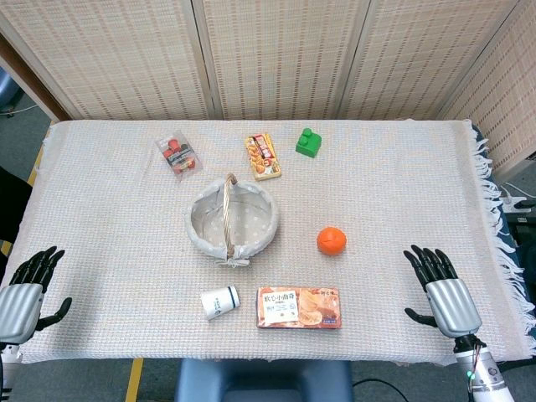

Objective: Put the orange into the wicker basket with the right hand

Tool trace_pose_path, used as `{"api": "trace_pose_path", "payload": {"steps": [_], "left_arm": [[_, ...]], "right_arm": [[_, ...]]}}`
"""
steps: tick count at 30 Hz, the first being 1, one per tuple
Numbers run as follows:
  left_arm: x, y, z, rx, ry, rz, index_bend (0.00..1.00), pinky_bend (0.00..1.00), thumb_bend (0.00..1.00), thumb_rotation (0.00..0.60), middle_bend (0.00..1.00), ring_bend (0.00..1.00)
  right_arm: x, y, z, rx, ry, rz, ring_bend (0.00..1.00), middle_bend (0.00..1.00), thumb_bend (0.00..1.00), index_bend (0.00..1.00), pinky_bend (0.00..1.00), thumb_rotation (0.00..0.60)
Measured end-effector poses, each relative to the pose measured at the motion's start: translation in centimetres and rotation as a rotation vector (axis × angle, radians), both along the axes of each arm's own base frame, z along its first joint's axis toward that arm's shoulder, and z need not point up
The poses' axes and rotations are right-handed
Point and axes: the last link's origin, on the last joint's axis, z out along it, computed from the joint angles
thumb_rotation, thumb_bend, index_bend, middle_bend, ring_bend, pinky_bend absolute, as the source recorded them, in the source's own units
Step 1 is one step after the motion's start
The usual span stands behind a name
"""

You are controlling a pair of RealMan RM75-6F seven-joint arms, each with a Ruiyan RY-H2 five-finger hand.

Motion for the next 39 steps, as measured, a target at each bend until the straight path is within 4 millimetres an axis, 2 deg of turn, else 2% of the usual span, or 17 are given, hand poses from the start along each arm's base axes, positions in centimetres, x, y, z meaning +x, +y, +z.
{"api": "trace_pose_path", "payload": {"steps": [10, 16, 22, 25, 29, 35, 39], "left_arm": [[-0.1, -0.1, 0.1, 0.006, -0.003, 0.002, 0.0, 0.11, 0.33, 0.6, 0.0, 0.0], [-0.2, 0.0, 0.2, 0.003, -0.018, 0.014, 0.0, 0.11, 0.33, 0.6, 0.0, 0.0], [-0.2, 0.0, 0.1, -0.003, -0.025, 0.02, 0.0, 0.11, 0.33, 0.6, 0.0, 0.0], [-0.3, 0.1, 0.1, -0.009, -0.031, 0.028, 0.0, 0.11, 0.33, 0.6, 0.0, 0.0], [-0.4, 0.1, 0.2, -0.016, -0.036, 0.038, 0.0, 0.11, 0.34, 0.6, 0.0, 0.0], [-0.6, 0.2, 0.3, -0.021, -0.053, 0.056, 0.0, 0.11, 0.34, 0.6, 0.0, 0.0], [-0.7, 0.3, 0.4, -0.023, -0.056, 0.06, 0.0, 0.11, 0.34, 0.6, 0.0, 0.0]], "right_arm": [[0.6, -0.5, 0.4, 0.0, -0.009, -0.006, 0.0, 0.0, 0.0, 0.0, 0.0, 0.6], [1.6, -2.3, 0.1, -0.001, 0.018, -0.019, 0.0, 0.0, 0.0, 0.0, 0.0, 0.6], [2.9, -5.5, -1.1, 0.028, 0.048, -0.077, 0.0, 0.0, 0.0, 0.0, 0.0, 0.6], [4.0, -7.5, -2.4, 0.054, 0.054, -0.112, 0.0, 0.0, 0.0, 0.0, 0.0, 0.6], [6.3, -10.1, -5.3, 0.1, 0.076, -0.135, 0.0, 0.0, 0.0, 0.0, 0.0, 0.6], [9.8, -12.6, -10.7, 0.17, 0.058, -0.165, 0.0, 0.0, 0.0, 0.0, 0.02, 0.6], [11.1, -13.8, -12.8, 0.178, 0.077, -0.165, 0.0, 0.0, 0.0, 0.0, 0.03, 0.6]]}}
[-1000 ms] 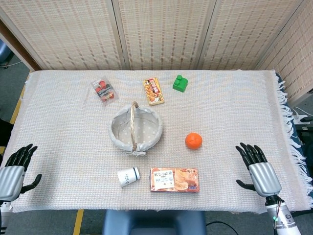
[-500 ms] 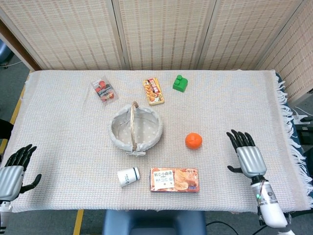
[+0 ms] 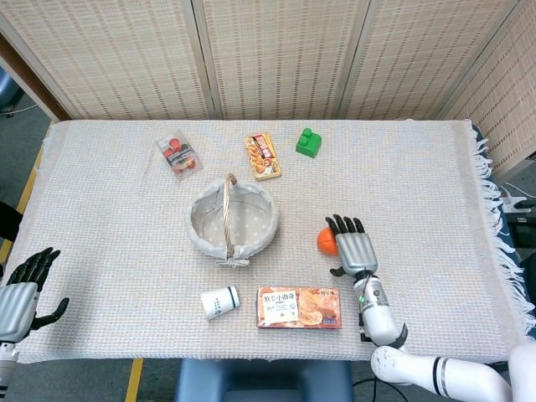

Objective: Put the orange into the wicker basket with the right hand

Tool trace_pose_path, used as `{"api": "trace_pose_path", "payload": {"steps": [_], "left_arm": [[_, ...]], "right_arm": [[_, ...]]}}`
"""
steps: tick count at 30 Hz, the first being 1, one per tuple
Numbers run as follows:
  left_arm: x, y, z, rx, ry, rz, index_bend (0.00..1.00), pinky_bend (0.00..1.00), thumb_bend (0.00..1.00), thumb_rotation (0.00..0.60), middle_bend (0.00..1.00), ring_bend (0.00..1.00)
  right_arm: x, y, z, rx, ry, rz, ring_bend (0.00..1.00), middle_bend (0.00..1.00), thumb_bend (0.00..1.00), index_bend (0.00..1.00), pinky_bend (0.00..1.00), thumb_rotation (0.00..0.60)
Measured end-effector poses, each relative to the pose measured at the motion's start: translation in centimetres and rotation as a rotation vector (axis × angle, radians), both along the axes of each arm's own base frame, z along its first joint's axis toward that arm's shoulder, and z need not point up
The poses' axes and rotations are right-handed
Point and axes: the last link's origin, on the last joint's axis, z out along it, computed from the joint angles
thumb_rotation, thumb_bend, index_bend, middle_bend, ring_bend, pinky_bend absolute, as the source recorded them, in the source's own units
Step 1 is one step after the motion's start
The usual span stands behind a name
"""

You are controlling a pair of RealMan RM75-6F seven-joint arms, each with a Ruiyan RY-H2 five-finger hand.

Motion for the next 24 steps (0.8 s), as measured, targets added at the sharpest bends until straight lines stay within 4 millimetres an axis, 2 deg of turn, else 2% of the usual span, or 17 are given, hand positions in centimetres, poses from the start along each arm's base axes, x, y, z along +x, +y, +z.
{"api": "trace_pose_path", "payload": {"steps": [4, 7, 8, 9, 12, 14, 16, 19, 24], "left_arm": [[0.0, 0.0, 0.0, -0.007, -0.011, 0.005, 0.0, 0.11, 0.34, 0.6, 0.0, 0.0], [0.0, 0.1, 0.0, -0.011, -0.015, 0.008, 0.0, 0.11, 0.33, 0.6, 0.0, 0.0], [0.0, 0.1, 0.0, -0.012, -0.016, 0.009, 0.0, 0.11, 0.33, 0.6, 0.0, 0.0], [0.0, 0.1, 0.0, -0.013, -0.016, 0.01, 0.0, 0.11, 0.33, 0.6, 0.0, 0.0], [0.0, 0.1, 0.0, -0.016, -0.02, 0.011, 0.0, 0.11, 0.33, 0.6, 0.0, 0.0], [0.0, 0.0, 0.0, -0.015, -0.022, 0.011, 0.0, 0.11, 0.33, 0.6, 0.0, 0.0], [0.0, 0.0, 0.0, -0.015, -0.022, 0.011, 0.0, 0.11, 0.33, 0.6, 0.0, 0.0], [0.0, 0.0, 0.0, -0.015, -0.022, 0.01, 0.0, 0.11, 0.33, 0.6, 0.0, 0.0], [0.1, 0.0, -0.1, -0.016, -0.023, 0.009, 0.0, 0.11, 0.33, 0.6, 0.0, 0.0]], "right_arm": [[0.5, -0.7, -1.3, -0.001, 0.007, -0.007, 0.0, 0.0, 0.04, 0.0, 0.09, 0.6], [1.0, -1.3, -2.5, -0.012, 0.01, -0.013, 0.05, 0.05, 0.18, 0.04, 0.26, 0.6], [1.2, -1.5, -2.9, -0.02, 0.013, -0.013, 0.12, 0.12, 0.23, 0.05, 0.35, 0.6], [1.3, -1.6, -3.2, -0.026, 0.017, -0.013, 0.23, 0.23, 0.28, 0.06, 0.46, 0.6], [1.4, -1.8, -3.7, -0.047, 0.034, -0.01, 0.49, 0.47, 0.34, 0.08, 0.66, 0.6], [1.5, -1.8, -3.7, -0.06, 0.031, -0.006, 0.58, 0.55, 0.36, 0.1, 0.76, 0.6], [1.7, -1.7, -3.6, -0.069, 0.015, 0.001, 0.6, 0.57, 0.36, 0.11, 0.8, 0.6], [2.3, -1.8, -3.0, -0.095, -0.032, 0.022, 0.6, 0.58, 0.36, 0.13, 0.8, 0.6], [4.9, -2.5, -0.6, -0.169, -0.171, 0.08, 0.6, 0.59, 0.36, 0.16, 0.8, 0.6]]}}
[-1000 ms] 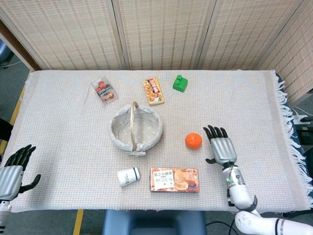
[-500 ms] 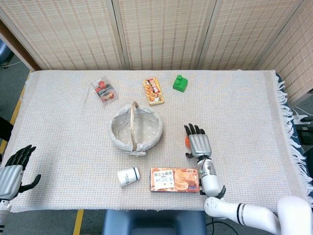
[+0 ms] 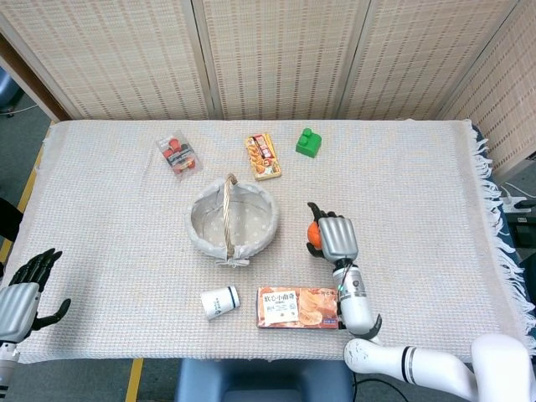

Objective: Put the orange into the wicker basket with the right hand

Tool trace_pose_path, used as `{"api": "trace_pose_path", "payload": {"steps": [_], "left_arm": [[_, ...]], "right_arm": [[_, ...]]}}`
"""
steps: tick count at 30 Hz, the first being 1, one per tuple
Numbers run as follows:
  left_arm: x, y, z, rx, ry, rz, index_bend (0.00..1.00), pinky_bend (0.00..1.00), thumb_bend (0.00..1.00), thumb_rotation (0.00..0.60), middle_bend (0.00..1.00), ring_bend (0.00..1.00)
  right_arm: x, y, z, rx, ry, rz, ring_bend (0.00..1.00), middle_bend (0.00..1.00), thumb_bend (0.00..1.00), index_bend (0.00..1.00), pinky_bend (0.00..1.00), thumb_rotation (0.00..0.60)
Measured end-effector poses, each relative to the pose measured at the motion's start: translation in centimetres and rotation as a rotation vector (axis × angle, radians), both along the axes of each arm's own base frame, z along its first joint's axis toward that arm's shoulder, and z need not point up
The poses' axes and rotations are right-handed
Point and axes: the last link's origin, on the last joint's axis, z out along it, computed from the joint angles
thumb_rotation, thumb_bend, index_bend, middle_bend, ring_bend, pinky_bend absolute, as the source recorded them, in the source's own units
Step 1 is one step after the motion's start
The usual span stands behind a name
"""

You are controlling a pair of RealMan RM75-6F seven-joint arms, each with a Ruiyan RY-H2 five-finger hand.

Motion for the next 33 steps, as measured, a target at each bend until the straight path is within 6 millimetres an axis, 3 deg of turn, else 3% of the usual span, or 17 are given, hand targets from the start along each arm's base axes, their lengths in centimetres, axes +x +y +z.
{"api": "trace_pose_path", "payload": {"steps": [5, 9, 14, 20, 23, 24, 25, 27, 30, 33], "left_arm": [[0.2, 0.0, -0.1, -0.006, -0.006, 0.0, 0.0, 0.11, 0.33, 0.6, 0.0, 0.0], [0.3, 0.0, -0.3, -0.01, -0.01, -0.005, 0.0, 0.11, 0.33, 0.6, 0.0, 0.0], [0.4, 0.0, -0.3, -0.011, -0.019, -0.001, 0.0, 0.11, 0.33, 0.6, 0.0, 0.0], [0.2, -0.1, -0.1, -0.006, -0.034, 0.007, 0.0, 0.11, 0.33, 0.6, 0.0, 0.0], [0.1, -0.2, 0.0, -0.005, -0.037, 0.011, 0.0, 0.11, 0.33, 0.6, 0.0, 0.0], [0.1, -0.2, 0.1, -0.004, -0.038, 0.012, 0.0, 0.11, 0.33, 0.6, 0.0, 0.0], [0.0, -0.2, 0.1, -0.003, -0.038, 0.013, 0.0, 0.11, 0.33, 0.6, 0.0, 0.0], [0.0, -0.3, 0.2, -0.002, -0.04, 0.014, 0.0, 0.11, 0.33, 0.6, 0.0, 0.0], [-0.1, -0.4, 0.3, 0.001, -0.04, 0.014, 0.0, 0.11, 0.33, 0.6, 0.0, 0.0], [-0.1, -0.4, 0.3, -0.001, -0.038, 0.014, 0.0, 0.11, 0.34, 0.6, 0.0, 0.0]], "right_arm": [[4.5, -1.0, 2.7, -0.087, -0.12, 0.11, 0.59, 0.59, 0.36, 0.19, 0.8, 0.6], [8.1, -1.5, 3.2, -0.107, -0.154, 0.168, 0.59, 0.59, 0.36, 0.21, 0.8, 0.6], [12.5, -1.5, 1.6, -0.085, -0.166, 0.204, 0.58, 0.59, 0.36, 0.24, 0.79, 0.6], [15.4, -1.5, -1.5, -0.065, -0.154, 0.206, 0.51, 0.58, 0.36, 0.27, 0.73, 0.6], [15.6, -1.3, -3.0, -0.058, -0.133, 0.2, 0.35, 0.45, 0.34, 0.35, 0.62, 0.6], [15.5, -1.2, -3.3, -0.056, -0.12, 0.201, 0.24, 0.34, 0.3, 0.29, 0.55, 0.6], [15.5, -1.1, -3.7, -0.052, -0.108, 0.202, 0.15, 0.25, 0.24, 0.15, 0.47, 0.6], [15.4, -0.9, -4.4, -0.039, -0.09, 0.196, 0.02, 0.08, 0.15, 0.01, 0.31, 0.6], [15.3, -0.9, -4.6, -0.029, -0.082, 0.18, 0.0, 0.0, 0.09, 0.0, 0.15, 0.6], [15.5, -0.9, -4.4, -0.043, -0.083, 0.192, 0.0, 0.0, 0.06, 0.0, 0.11, 0.6]]}}
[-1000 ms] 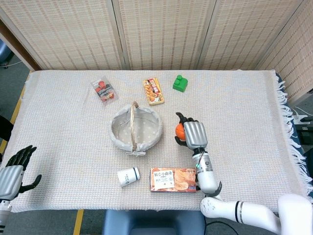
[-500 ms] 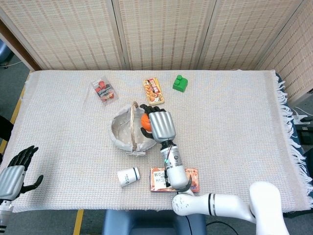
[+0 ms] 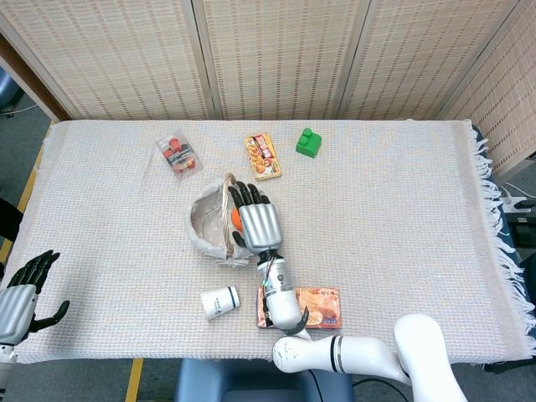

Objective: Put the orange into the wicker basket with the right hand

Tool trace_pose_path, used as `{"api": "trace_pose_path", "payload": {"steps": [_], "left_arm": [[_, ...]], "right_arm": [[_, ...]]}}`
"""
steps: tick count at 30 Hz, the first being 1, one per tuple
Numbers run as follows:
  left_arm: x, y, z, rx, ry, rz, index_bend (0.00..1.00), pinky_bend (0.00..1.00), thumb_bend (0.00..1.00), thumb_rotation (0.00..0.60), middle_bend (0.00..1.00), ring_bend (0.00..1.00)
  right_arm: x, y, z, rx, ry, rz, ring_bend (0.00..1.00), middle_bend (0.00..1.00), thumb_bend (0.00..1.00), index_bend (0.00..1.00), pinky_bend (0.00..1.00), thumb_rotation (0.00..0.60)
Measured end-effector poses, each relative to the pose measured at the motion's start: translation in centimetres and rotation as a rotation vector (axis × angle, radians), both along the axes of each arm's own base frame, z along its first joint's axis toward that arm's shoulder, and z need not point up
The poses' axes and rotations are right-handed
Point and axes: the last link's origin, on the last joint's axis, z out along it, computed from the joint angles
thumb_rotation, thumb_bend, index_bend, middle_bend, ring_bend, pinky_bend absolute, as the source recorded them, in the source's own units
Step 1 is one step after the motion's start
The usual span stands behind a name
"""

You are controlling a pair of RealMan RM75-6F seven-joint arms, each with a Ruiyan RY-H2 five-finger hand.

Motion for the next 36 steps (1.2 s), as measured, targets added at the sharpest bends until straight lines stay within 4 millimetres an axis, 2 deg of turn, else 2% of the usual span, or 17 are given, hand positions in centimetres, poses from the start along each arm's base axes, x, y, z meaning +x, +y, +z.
{"api": "trace_pose_path", "payload": {"steps": [10, 16, 19, 22, 26, 32, 36], "left_arm": [[0.0, 0.0, -0.1, -0.003, 0.01, -0.004, 0.0, 0.11, 0.33, 0.6, 0.0, 0.0], [0.0, 0.0, 0.0, -0.002, 0.02, -0.006, 0.0, 0.11, 0.34, 0.6, 0.0, 0.0], [0.1, 0.0, -0.1, 0.0, 0.025, -0.01, 0.0, 0.11, 0.34, 0.6, 0.0, 0.0], [0.2, 0.0, -0.1, 0.0, 0.035, -0.018, 0.0, 0.11, 0.34, 0.6, 0.0, 0.0], [0.3, 0.0, -0.1, 0.011, 0.047, -0.033, 0.0, 0.11, 0.34, 0.6, 0.0, 0.0], [0.5, -0.1, -0.2, 0.025, 0.07, -0.058, 0.0, 0.11, 0.33, 0.6, 0.0, 0.0], [0.5, -0.1, -0.3, 0.033, 0.081, -0.063, 0.0, 0.11, 0.33, 0.6, 0.0, 0.0]], "right_arm": [[-0.9, 0.1, 2.3, -0.02, -0.014, 0.01, 0.0, 0.0, 0.05, 0.0, 0.1, 0.6], [-3.4, 1.4, 5.7, -0.009, 0.008, 0.033, 0.0, 0.0, 0.05, 0.0, 0.09, 0.6], [-6.0, 2.7, 8.3, -0.01, 0.039, 0.043, 0.0, 0.0, 0.05, 0.0, 0.07, 0.6], [-10.2, 4.3, 11.2, -0.032, 0.108, 0.038, 0.0, 0.0, 0.05, 0.0, 0.07, 0.6], [-16.8, 7.9, 14.5, -0.047, 0.232, 0.018, 0.0, 0.0, 0.05, 0.0, 0.07, 0.6], [-23.6, 14.7, 16.8, -0.041, 0.27, -0.017, 0.0, 0.0, 0.05, 0.0, 0.07, 0.6], [-27.0, 16.6, 17.8, -0.071, 0.282, -0.031, 0.0, 0.0, 0.05, 0.0, 0.07, 0.6]]}}
